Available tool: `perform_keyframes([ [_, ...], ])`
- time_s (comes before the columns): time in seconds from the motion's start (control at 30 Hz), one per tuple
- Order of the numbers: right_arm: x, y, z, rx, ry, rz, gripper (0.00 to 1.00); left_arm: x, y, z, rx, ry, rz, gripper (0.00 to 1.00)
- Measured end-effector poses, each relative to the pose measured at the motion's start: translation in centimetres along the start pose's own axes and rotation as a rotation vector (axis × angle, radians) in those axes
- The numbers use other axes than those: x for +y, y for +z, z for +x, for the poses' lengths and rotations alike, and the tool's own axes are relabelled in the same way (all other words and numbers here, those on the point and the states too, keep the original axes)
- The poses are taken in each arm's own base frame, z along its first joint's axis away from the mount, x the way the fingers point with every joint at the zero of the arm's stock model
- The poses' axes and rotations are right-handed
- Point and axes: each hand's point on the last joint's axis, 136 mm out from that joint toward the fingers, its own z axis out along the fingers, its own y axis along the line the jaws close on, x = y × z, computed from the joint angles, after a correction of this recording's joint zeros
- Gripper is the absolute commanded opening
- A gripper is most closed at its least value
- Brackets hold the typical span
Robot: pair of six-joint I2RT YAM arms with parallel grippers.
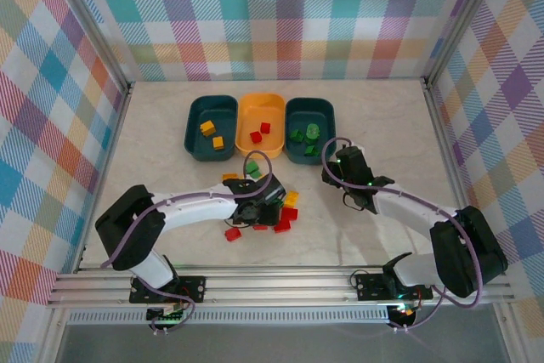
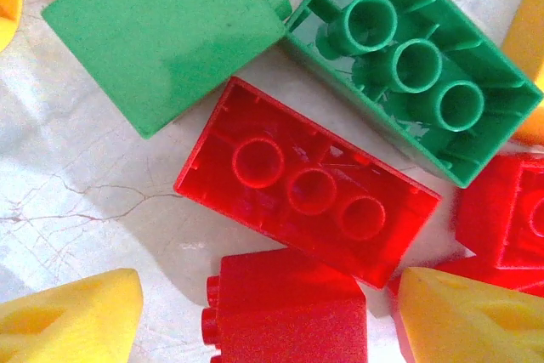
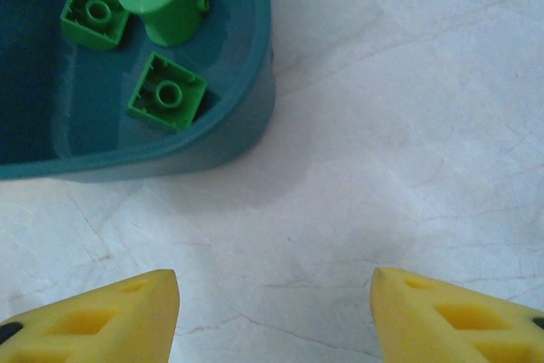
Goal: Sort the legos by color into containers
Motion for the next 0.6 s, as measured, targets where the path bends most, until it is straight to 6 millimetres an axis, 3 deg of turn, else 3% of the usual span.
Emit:
perform_keyframes([
  [0.23,0.2,0.0,-0.4,-0.018,0.021,-0.008,0.61,-0.3,1.4,1.0,0.02,0.017,-0.042,0.6],
  [0.6,0.1,0.4,-0.2,-0.011,0.02,0.002,0.61,0.1,0.8,0.3,-0.01,0.037,-0.068,0.28],
])
